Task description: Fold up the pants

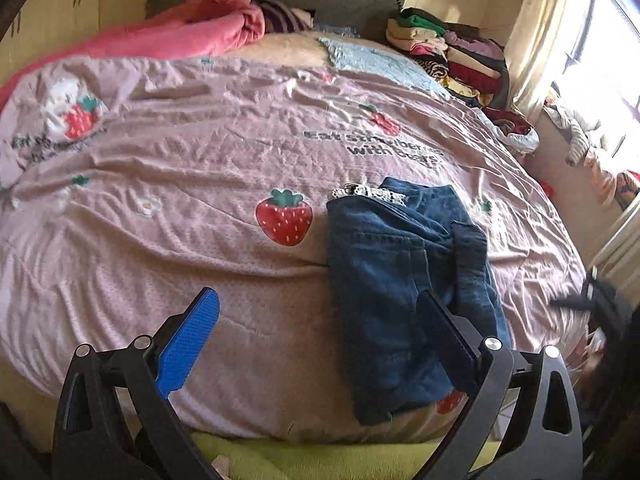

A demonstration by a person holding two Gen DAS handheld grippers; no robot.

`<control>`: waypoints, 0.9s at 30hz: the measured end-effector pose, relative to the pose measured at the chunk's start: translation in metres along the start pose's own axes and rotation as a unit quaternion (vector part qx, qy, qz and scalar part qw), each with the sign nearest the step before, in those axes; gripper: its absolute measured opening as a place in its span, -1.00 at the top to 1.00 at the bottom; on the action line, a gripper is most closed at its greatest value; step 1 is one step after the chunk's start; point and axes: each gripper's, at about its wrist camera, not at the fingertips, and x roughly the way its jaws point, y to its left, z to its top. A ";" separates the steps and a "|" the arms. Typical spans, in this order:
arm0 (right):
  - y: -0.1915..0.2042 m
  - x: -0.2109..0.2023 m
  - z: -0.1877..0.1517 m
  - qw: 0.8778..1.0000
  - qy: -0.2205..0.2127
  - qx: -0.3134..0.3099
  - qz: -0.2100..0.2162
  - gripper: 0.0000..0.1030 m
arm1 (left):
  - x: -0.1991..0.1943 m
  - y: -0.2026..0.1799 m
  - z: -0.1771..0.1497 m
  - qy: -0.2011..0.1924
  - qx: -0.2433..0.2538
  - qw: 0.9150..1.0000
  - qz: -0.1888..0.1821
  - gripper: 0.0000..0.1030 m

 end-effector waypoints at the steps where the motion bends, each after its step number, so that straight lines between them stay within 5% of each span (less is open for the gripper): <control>1: 0.005 0.005 0.000 1.000 0.004 -0.009 0.008 -0.49 | 0.005 0.001 0.003 0.003 -0.003 1.000 -0.002 -0.90; 9: 0.027 0.047 0.003 0.995 0.046 -0.086 0.021 0.10 | 0.046 -0.020 0.021 0.038 0.031 0.998 -0.036 -0.84; 11: 0.030 0.058 0.004 0.992 0.057 -0.115 0.011 0.12 | 0.057 -0.029 0.022 0.050 0.041 0.997 -0.050 -0.29; 12: 0.032 0.063 0.005 0.990 0.061 -0.128 0.004 0.12 | 0.061 -0.032 0.023 0.055 0.043 0.996 -0.053 -0.28; 14: 0.035 0.076 0.004 0.985 0.074 -0.157 -0.021 0.15 | 0.072 -0.038 0.024 0.064 0.055 0.995 -0.047 -0.28; 16: 0.036 0.086 0.002 0.979 0.084 -0.183 -0.018 0.66 | 0.083 -0.041 0.023 0.074 0.058 0.995 -0.042 -0.28; 18: 0.035 0.087 0.000 0.980 0.096 -0.174 0.012 0.87 | 0.090 -0.040 0.023 0.080 0.057 0.995 -0.036 -0.31; 23: 0.028 0.055 -0.005 0.985 0.102 -0.125 0.068 0.93 | 0.096 -0.038 0.020 0.075 0.060 0.994 -0.043 -0.44; 27: 0.018 0.073 -0.028 0.987 0.126 -0.080 0.055 0.92 | 0.100 -0.036 0.018 0.069 0.047 0.995 -0.049 -0.51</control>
